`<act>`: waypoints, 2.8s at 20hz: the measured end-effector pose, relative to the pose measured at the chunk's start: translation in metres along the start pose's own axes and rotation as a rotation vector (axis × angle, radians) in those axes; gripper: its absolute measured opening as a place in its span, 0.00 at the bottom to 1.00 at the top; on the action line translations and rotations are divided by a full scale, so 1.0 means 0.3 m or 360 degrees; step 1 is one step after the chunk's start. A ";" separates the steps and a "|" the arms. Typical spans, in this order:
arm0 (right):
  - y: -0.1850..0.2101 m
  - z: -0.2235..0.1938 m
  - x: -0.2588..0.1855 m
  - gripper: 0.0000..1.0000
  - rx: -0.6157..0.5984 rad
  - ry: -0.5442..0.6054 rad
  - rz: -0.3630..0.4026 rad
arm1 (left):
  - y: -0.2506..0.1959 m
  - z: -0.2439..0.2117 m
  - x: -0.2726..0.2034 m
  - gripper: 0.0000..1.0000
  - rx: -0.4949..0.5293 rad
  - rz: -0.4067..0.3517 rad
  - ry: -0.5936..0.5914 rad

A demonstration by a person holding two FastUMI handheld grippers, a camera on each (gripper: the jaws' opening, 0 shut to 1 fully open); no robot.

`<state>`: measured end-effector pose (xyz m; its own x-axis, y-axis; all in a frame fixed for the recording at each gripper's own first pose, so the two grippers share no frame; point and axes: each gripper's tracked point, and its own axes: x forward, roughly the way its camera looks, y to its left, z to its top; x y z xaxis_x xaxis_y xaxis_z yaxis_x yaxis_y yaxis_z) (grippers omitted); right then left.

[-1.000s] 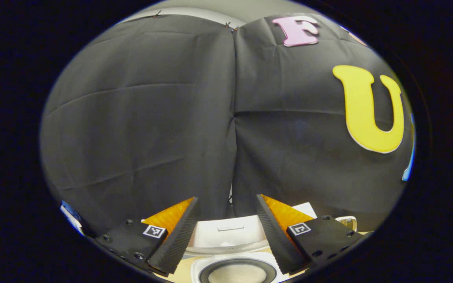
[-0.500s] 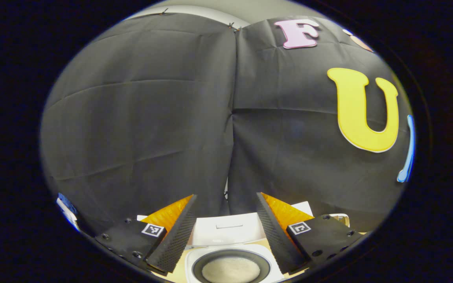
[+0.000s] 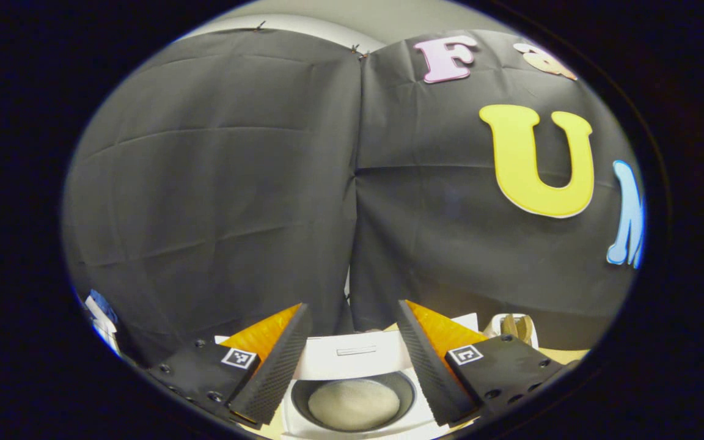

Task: Close the left gripper, press the button to open the rice cooker; take a wooden spoon from the chopstick holder with the right hand, scoop a spoonful of rice and pour it into the rice cooker, then put the wooden spoon back into the chopstick holder.

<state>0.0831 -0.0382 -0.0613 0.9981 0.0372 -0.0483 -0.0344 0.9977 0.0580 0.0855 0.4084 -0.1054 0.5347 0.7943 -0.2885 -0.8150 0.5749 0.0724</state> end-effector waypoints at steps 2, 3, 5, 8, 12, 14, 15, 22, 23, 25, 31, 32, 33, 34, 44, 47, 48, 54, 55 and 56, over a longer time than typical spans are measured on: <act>-0.011 0.011 -0.007 0.97 0.0002 0.0001 0.0000 | -0.009 -0.034 -0.038 0.98 0.0010 -0.0004 -0.0018; -0.015 0.017 -0.009 0.97 0.0001 -0.0001 -0.0003 | -0.012 -0.056 -0.059 0.98 0.0016 -0.0009 -0.0024; -0.026 0.020 -0.018 0.97 -0.0008 -0.0003 -0.0008 | -0.022 -0.101 -0.088 0.98 0.0016 -0.0016 -0.0015; -0.030 0.021 -0.037 0.97 -0.0023 0.0002 -0.0014 | -0.026 -0.164 -0.122 0.97 0.0000 -0.0008 0.0011; -0.033 0.019 -0.053 0.97 -0.0022 0.0005 -0.0015 | -0.029 -0.248 -0.161 0.97 0.0016 -0.0009 0.0026; -0.040 0.015 -0.062 0.97 -0.0011 0.0009 -0.0021 | -0.034 -0.312 -0.181 0.96 -0.0014 0.0005 0.0085; -0.043 0.015 -0.066 0.97 -0.0004 0.0010 -0.0024 | -0.038 -0.345 -0.191 0.95 -0.0020 0.0016 0.0118; -0.081 -0.018 -0.080 0.97 -0.0020 0.0054 -0.0058 | -0.048 -0.439 -0.197 0.97 -0.0012 0.0008 0.0162; -0.083 -0.018 -0.080 0.97 -0.0010 0.0058 -0.0060 | -0.050 -0.465 -0.196 0.98 -0.0026 0.0008 0.0193; -0.080 -0.021 -0.082 0.97 0.0001 0.0066 -0.0064 | -0.051 -0.507 -0.192 0.95 -0.0037 0.0006 0.0245; -0.070 -0.031 -0.078 0.97 -0.0014 0.0088 -0.0063 | -0.052 -0.665 -0.162 0.96 0.0020 0.0006 0.0360; -0.071 -0.030 -0.078 0.97 -0.0014 0.0087 -0.0064 | -0.043 -0.685 -0.158 0.96 0.0017 0.0013 0.0369; -0.070 -0.029 -0.078 0.97 -0.0011 0.0090 -0.0063 | -0.038 -0.675 -0.151 0.97 0.0037 0.0013 0.0301; -0.070 -0.034 -0.080 0.97 -0.0009 0.0090 -0.0060 | -0.044 -0.689 -0.149 0.96 0.0065 -0.0001 0.0330; -0.098 -0.054 -0.098 0.97 -0.0004 0.0115 -0.0043 | -0.076 -0.603 -0.195 0.96 0.0123 -0.0161 0.0228; -0.082 -0.040 -0.103 0.97 0.0006 0.0100 -0.0017 | -0.103 -0.458 -0.292 0.94 0.0098 -0.0252 0.0099; -0.074 -0.036 -0.103 0.97 0.0006 0.0093 -0.0007 | -0.116 -0.403 -0.329 0.94 0.0077 -0.0291 0.0049; -0.021 0.011 -0.111 0.97 -0.0010 0.0039 0.0056 | -0.234 -0.142 -0.628 0.94 0.0024 -0.0554 -0.0231; -0.016 0.023 -0.116 0.97 -0.0010 0.0026 0.0058 | -0.254 -0.114 -0.680 0.94 0.0021 -0.0602 -0.0271; -0.007 0.033 -0.116 0.97 -0.0009 0.0015 0.0057 | -0.278 -0.088 -0.732 0.95 0.0016 -0.0658 -0.0290</act>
<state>0.0489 -0.0422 -0.0497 0.9957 0.0734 -0.0558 -0.0704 0.9960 0.0545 0.0302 0.1807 -0.0732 0.8461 0.5187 -0.1227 -0.5231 0.8523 -0.0038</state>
